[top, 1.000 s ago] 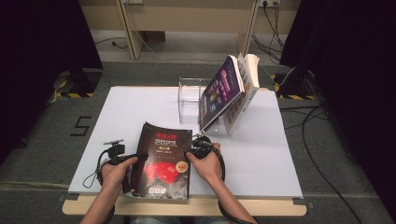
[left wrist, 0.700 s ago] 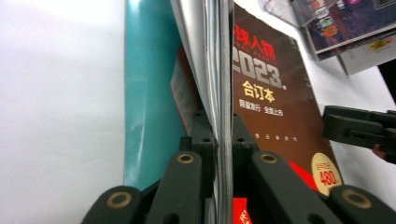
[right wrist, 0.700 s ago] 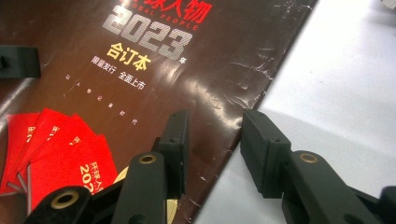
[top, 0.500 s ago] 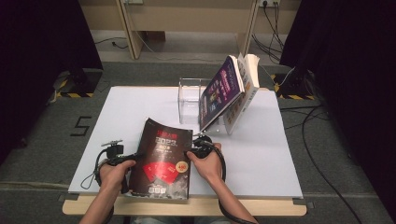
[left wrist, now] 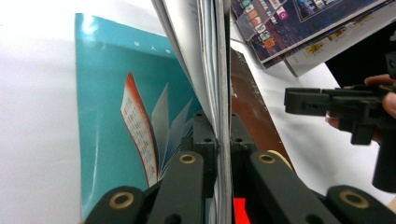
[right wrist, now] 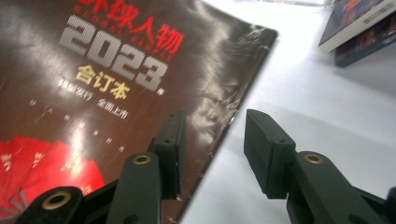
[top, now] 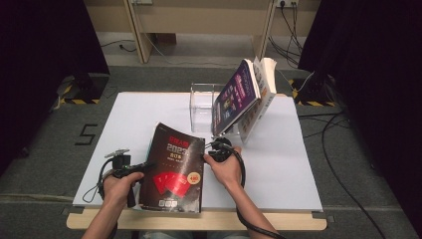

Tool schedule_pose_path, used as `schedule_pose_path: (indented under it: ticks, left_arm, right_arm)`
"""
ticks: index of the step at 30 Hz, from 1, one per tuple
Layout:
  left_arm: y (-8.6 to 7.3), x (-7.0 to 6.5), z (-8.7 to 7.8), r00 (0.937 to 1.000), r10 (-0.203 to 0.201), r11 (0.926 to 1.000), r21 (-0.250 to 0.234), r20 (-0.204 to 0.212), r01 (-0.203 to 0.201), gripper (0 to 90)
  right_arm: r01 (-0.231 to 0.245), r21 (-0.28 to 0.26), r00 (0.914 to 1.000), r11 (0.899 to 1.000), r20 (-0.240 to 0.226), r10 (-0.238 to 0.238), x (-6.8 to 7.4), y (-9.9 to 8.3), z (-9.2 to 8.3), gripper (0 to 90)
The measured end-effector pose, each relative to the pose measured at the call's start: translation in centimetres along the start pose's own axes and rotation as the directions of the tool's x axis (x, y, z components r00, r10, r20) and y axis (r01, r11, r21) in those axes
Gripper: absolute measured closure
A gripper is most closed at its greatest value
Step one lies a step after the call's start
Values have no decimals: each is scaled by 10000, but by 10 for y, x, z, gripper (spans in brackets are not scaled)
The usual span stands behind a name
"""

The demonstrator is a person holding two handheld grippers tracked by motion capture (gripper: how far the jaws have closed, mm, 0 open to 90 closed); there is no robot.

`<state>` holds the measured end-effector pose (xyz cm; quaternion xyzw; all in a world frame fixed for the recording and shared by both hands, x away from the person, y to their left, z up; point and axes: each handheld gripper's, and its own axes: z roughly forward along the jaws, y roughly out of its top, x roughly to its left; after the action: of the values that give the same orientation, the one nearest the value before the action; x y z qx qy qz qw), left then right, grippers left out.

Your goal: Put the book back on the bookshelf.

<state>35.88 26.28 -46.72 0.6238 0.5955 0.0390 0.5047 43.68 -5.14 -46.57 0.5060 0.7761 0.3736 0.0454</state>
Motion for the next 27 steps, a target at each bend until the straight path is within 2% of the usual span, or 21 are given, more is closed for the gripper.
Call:
schedule_pose_path:
  ticks: [5, 9, 12, 17, 20, 27]
  left_arm:
    - [-2, 1, -4, 9995, 249, 9997, 0, 177, -249, 864]
    - [-3, 2, -7, 9995, 182, 9998, 40, 275, -183, 863]
    - [-4, 4, -7, 9998, 115, 9999, 116, 177, -117, 863]
    - [-5, 8, -5, 10000, 91, 9995, 287, 33, -92, 863]
    - [-6, 8, -4, 9996, 241, 9990, 380, -118, -236, 863]
    - [-5, 9, -5, 9993, 313, 9982, 515, -193, -303, 863]
  right_arm:
    - [-30, -18, 10000, 10000, 43, 30, -2, 6, 1, 595]
    - [-94, -84, 9999, 9999, 121, 95, -4, 13, 3, 596]
    - [-267, -116, 9995, 9996, 174, 269, -4, 19, 5, 597]
    - [-185, -167, 9993, 9997, 321, 191, -5, 27, 7, 609]
    - [-212, -175, 9991, 9996, 353, 218, -6, 31, 9, 616]
    - [-316, -116, 9986, 9994, 416, 320, -6, 40, 19, 618]
